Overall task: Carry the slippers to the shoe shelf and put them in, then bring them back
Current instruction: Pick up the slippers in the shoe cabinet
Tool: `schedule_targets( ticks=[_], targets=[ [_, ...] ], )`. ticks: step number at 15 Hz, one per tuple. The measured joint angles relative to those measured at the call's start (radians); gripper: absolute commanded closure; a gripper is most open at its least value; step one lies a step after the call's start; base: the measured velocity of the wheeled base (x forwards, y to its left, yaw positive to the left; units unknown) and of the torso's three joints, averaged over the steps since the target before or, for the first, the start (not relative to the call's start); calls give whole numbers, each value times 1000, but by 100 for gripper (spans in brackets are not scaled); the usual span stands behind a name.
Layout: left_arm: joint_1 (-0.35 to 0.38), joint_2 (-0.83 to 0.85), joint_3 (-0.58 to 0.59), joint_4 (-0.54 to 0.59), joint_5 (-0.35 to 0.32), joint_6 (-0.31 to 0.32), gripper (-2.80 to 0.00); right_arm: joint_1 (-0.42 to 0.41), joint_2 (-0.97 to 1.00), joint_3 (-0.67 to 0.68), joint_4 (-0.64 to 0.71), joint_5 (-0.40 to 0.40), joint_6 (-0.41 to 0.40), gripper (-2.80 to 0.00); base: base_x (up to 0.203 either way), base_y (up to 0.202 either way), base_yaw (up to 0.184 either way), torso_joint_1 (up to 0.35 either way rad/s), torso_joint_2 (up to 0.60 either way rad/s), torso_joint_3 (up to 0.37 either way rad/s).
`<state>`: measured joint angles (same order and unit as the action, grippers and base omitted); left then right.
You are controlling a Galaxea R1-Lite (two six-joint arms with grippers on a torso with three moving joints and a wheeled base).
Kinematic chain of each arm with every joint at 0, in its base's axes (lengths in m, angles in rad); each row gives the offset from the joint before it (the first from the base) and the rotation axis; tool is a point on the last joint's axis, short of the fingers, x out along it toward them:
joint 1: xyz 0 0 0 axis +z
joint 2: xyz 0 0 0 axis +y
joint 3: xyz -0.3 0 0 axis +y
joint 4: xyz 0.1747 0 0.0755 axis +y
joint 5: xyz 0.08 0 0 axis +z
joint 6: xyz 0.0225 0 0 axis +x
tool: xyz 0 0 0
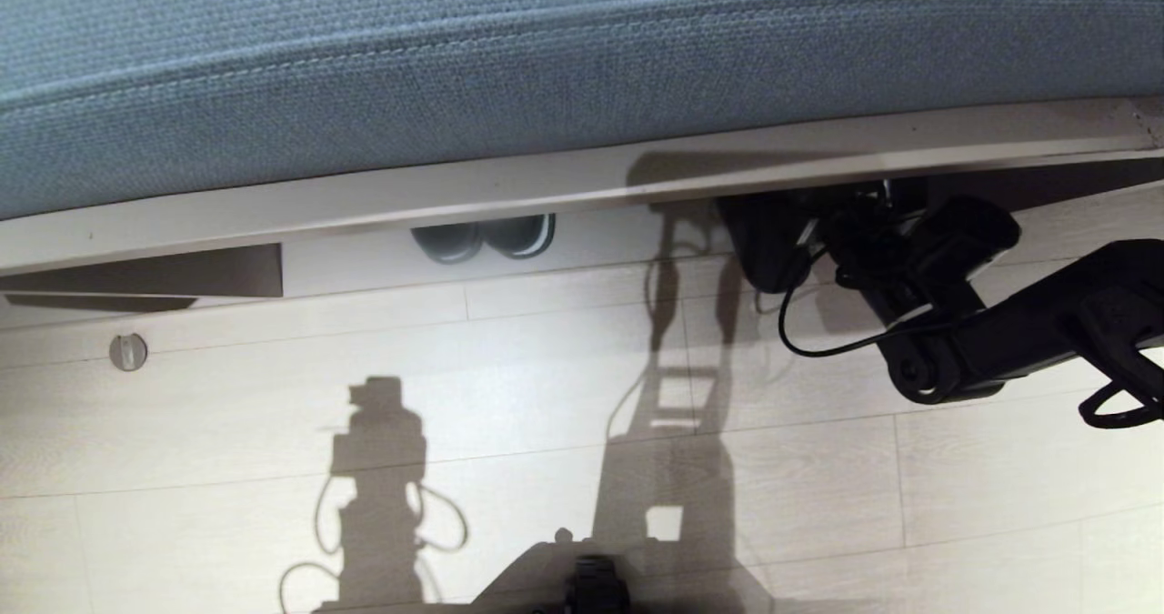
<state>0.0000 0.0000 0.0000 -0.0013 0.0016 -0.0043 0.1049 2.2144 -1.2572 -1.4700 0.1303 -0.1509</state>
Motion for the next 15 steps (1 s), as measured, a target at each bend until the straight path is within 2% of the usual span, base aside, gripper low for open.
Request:
schedule_targets(
  ticks=[5,6,7,10,15],
  targets=[
    [0,0,0,0,0,0,0,6,81,-156,6,-8,2,-280,0,0,0,0,0,0],
    [0,0,0,0,0,0,0,6,100,-190,5,-9,3,-265,0,0,0,0,0,0],
    [0,0,0,0,0,1,0,7,117,-221,6,-9,4,0,0,0,0,0,0,0],
    [0,0,0,0,0,2,0,8,162,-298,5,-10,6,0,0,0,0,0,0,0],
    [0,0,0,0,-1,1,0,15,171,-308,4,-11,5,0,0,0,0,0,0,0]
  ],
)
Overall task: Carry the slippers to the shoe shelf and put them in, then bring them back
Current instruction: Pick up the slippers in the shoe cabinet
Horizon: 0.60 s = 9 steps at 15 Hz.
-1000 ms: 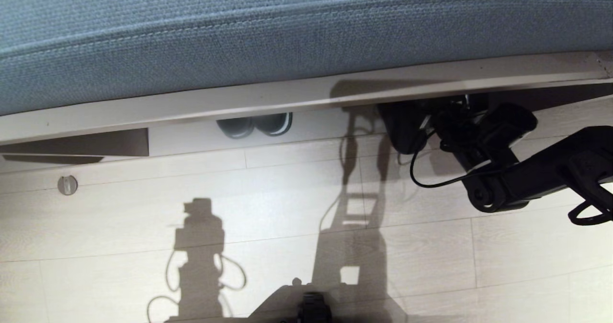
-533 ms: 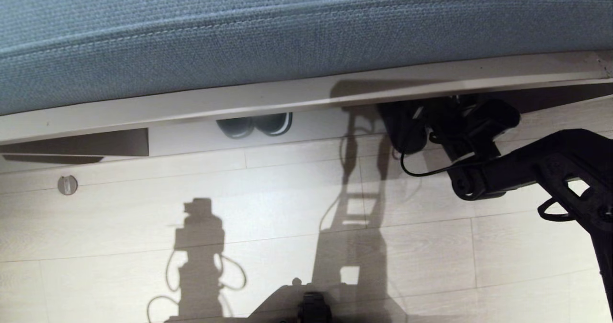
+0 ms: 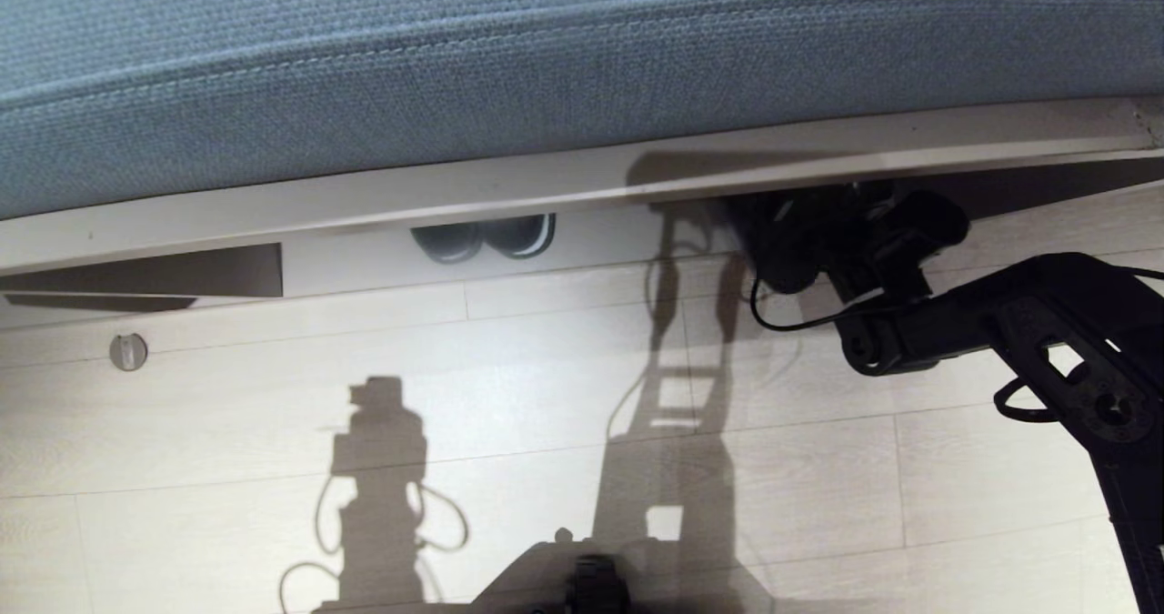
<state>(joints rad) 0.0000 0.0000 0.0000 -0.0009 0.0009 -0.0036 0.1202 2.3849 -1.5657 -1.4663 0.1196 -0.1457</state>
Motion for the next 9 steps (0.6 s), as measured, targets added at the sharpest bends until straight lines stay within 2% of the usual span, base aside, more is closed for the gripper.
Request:
schedule_targets(
  ticks=[4,9],
  targets=[
    [0,0,0,0,0,-2,0,1,-63,128,4,0,0,0,0,0,0,0,0,0],
    [0,0,0,0,0,-2,0,7,-254,513,-6,3,3,0,0,0,0,0,0,0]
  ],
)
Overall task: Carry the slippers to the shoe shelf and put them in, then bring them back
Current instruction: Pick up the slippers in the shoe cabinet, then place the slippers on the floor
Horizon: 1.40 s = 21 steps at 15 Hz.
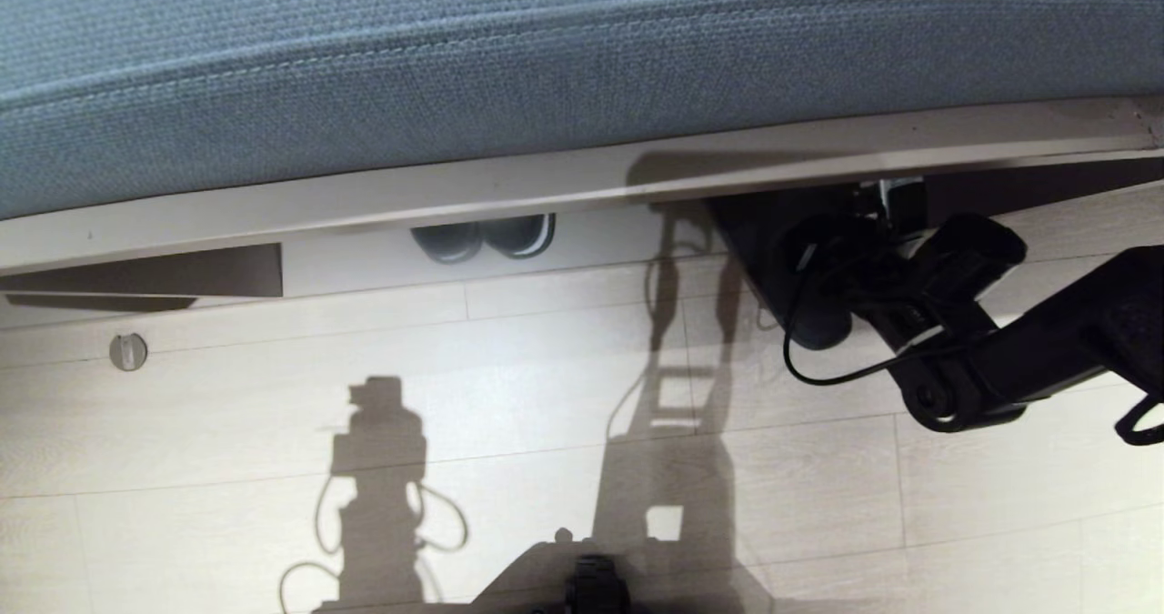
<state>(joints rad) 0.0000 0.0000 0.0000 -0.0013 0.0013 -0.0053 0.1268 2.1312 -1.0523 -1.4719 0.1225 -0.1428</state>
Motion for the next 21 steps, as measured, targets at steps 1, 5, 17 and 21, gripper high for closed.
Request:
schedule_targets(
  ticks=[1,5,17,21],
  targets=[
    [0,0,0,0,0,0,0,6,-51,88,-1,0,-1,0,0,0,0,0,0,0],
    [0,0,0,0,0,0,0,45,-249,399,-4,-46,-23,0,0,0,0,0,0,0],
    [0,0,0,0,0,0,0,72,-982,846,354,-75,-35,0,0,0,0,0,0,0],
    [0,0,0,0,0,0,0,14,-1345,854,722,-71,-32,0,0,0,0,0,0,0]
  ],
)
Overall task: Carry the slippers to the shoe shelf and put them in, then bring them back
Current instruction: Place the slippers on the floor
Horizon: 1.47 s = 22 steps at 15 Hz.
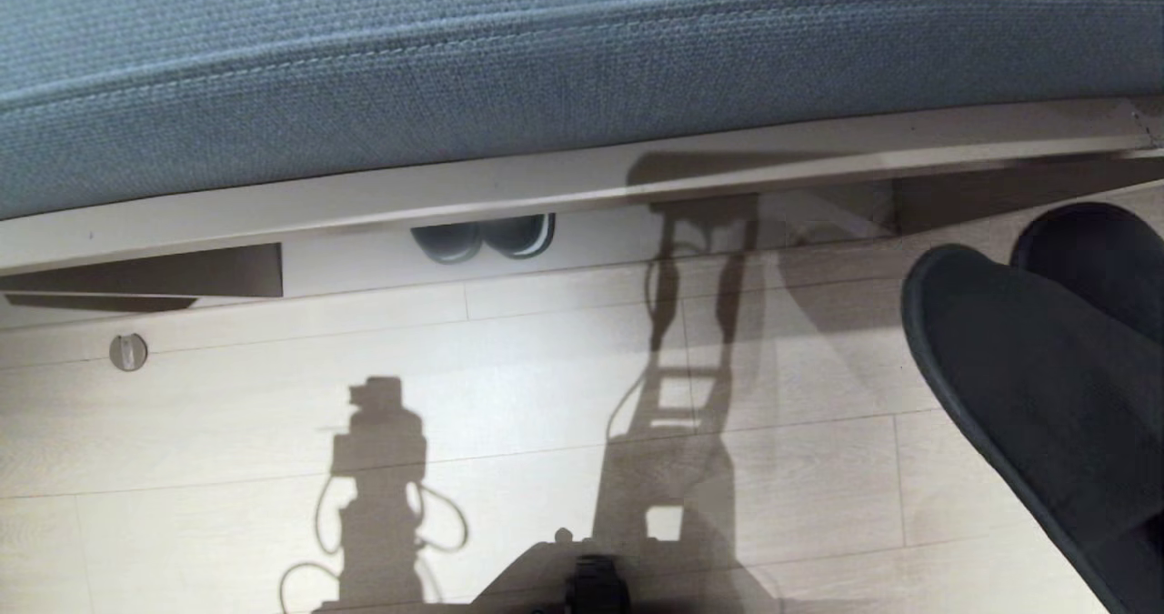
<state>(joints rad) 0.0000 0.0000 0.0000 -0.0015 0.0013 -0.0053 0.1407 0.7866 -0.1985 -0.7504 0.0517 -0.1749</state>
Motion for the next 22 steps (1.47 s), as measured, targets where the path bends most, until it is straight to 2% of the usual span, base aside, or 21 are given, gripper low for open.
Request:
schedule_targets(
  ticks=[3,5,11,13,15,17,22],
  targets=[
    [0,0,0,0,0,0,0,-56,-254,1,255,15,5,0,0,0,0,0,0,0],
    [0,0,0,0,0,-2,0,-78,-384,20,371,22,24,0,0,0,0,0,0,0],
    [0,0,0,0,0,1,0,-122,-612,170,435,45,38,0,0,0,0,0,0,0],
    [0,0,0,1,0,1,0,-129,-693,185,530,46,43,0,0,0,0,0,0,0],
    [0,0,0,0,0,1,0,-132,-749,192,648,8,46,0,0,0,0,0,0,0],
    [0,0,0,0,0,0,0,-133,-772,195,684,-28,56,0,0,0,0,0,0,0],
    [0,0,0,0,0,1,0,-133,-789,196,748,-35,79,0,0,0,0,0,0,0]
  ],
)
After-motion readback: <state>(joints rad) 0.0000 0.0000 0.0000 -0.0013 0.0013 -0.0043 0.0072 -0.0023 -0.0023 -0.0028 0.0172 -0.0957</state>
